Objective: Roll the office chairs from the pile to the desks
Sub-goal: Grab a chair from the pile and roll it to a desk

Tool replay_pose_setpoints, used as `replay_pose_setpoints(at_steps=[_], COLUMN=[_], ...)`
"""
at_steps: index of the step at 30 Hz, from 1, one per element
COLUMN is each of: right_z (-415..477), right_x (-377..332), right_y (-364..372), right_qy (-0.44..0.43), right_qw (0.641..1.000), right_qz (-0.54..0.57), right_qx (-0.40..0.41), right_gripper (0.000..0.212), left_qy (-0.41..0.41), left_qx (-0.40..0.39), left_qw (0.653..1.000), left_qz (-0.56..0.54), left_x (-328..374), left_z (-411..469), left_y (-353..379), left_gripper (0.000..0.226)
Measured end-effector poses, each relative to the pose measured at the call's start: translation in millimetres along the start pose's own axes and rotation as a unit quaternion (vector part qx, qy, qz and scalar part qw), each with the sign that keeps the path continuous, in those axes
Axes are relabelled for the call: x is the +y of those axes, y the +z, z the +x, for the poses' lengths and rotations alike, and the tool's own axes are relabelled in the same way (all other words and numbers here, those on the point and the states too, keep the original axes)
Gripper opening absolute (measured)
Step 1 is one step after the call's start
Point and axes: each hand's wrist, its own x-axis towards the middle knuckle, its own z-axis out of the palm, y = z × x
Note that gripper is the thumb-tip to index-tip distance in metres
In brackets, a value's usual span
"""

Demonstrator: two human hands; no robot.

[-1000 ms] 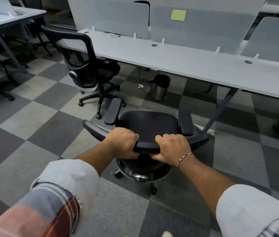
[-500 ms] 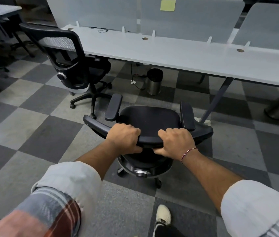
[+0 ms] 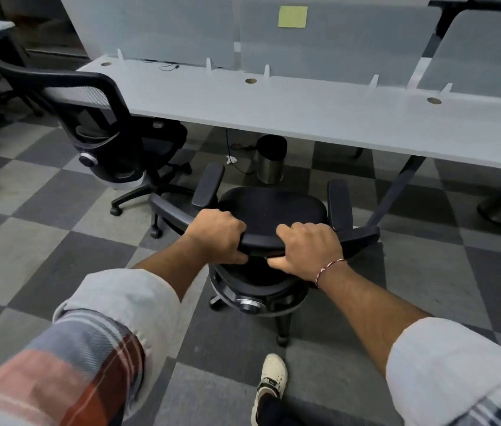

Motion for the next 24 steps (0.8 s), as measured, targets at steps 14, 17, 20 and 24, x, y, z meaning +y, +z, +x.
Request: replay_pose_setpoints(at_steps=[14, 17, 20, 24], right_z=[155, 185, 211, 248], right_x=[109, 125, 140, 157], right_y=[41, 48, 55, 68], right_qy=[0.009, 0.017, 0.027, 0.042], right_qw=[0.996, 0.994, 0.993, 0.992], right_qz=[-0.024, -0.027, -0.032, -0.046], right_qx=[-0.089, -0.101, -0.107, -0.112], right_gripper=[0.055, 0.055, 0.055, 0.054], left_qy=[0.001, 0.003, 0.012, 0.025], left_qx=[0.008, 0.008, 0.007, 0.004], left_qw=[1.000, 1.000, 1.000, 1.000], left_qz=[-0.001, 0.002, 0.002, -0.002], left_x=[-62, -77, -92, -115], left_z=[186, 219, 250, 294], left_y=[-18, -21, -24, -25], left_gripper=[0.039, 0.039, 0.038, 0.039])
